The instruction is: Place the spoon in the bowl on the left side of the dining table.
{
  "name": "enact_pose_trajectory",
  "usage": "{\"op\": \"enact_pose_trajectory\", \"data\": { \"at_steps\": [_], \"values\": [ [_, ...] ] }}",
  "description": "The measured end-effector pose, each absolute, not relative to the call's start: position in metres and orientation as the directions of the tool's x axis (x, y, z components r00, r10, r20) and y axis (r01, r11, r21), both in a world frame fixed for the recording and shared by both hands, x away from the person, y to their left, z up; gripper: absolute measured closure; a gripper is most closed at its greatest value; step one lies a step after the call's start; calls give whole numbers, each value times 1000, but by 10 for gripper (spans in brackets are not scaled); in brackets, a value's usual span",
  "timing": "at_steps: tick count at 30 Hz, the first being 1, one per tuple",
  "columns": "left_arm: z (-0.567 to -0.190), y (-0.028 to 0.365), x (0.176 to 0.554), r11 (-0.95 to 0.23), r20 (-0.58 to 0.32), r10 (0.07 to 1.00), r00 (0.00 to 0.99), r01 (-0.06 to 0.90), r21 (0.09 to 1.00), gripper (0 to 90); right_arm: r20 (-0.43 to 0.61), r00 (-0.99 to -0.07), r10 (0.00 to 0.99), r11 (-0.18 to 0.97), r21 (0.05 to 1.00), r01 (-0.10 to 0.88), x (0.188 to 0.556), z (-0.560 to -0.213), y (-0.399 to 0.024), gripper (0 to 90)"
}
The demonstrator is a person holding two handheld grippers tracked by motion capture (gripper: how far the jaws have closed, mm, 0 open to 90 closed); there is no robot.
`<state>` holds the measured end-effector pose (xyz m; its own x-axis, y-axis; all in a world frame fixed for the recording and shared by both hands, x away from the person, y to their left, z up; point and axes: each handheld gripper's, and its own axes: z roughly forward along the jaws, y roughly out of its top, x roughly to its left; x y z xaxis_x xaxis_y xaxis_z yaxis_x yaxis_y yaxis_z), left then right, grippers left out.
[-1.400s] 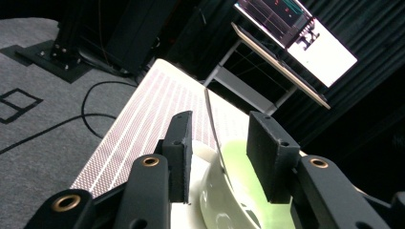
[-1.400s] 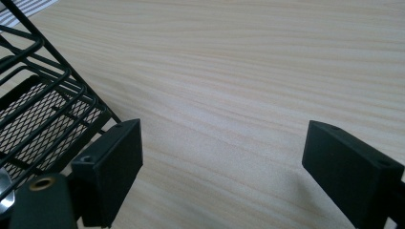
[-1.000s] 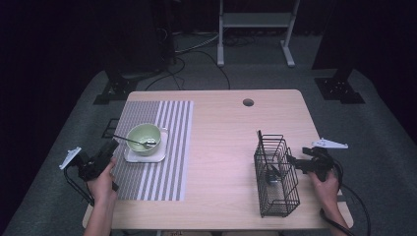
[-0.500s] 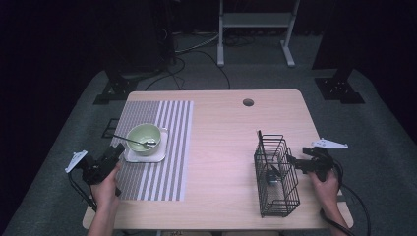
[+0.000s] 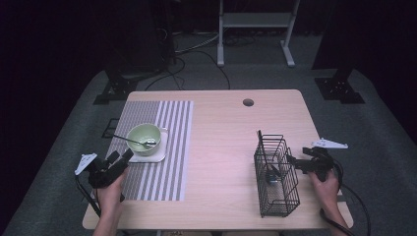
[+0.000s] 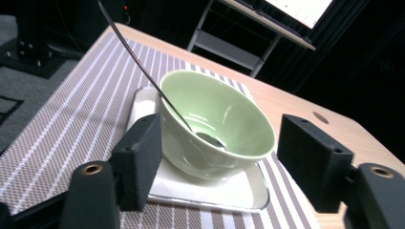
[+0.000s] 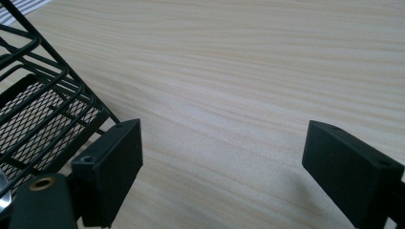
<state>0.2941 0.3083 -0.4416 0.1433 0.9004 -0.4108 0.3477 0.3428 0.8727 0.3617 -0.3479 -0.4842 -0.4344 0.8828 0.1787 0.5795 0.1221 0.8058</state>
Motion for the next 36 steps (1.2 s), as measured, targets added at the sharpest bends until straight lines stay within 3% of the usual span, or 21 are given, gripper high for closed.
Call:
{"op": "enact_pose_trajectory", "data": {
  "at_steps": [12,36],
  "values": [
    [-444,298,293,311,-402,898,179,389,867,202,180,-435,883,121,807,579,361,-484,-348,126],
    [-439,263,289,216,-365,875,319,419,882,176,180,-436,882,121,808,576,361,-484,-348,126]
  ]
}}
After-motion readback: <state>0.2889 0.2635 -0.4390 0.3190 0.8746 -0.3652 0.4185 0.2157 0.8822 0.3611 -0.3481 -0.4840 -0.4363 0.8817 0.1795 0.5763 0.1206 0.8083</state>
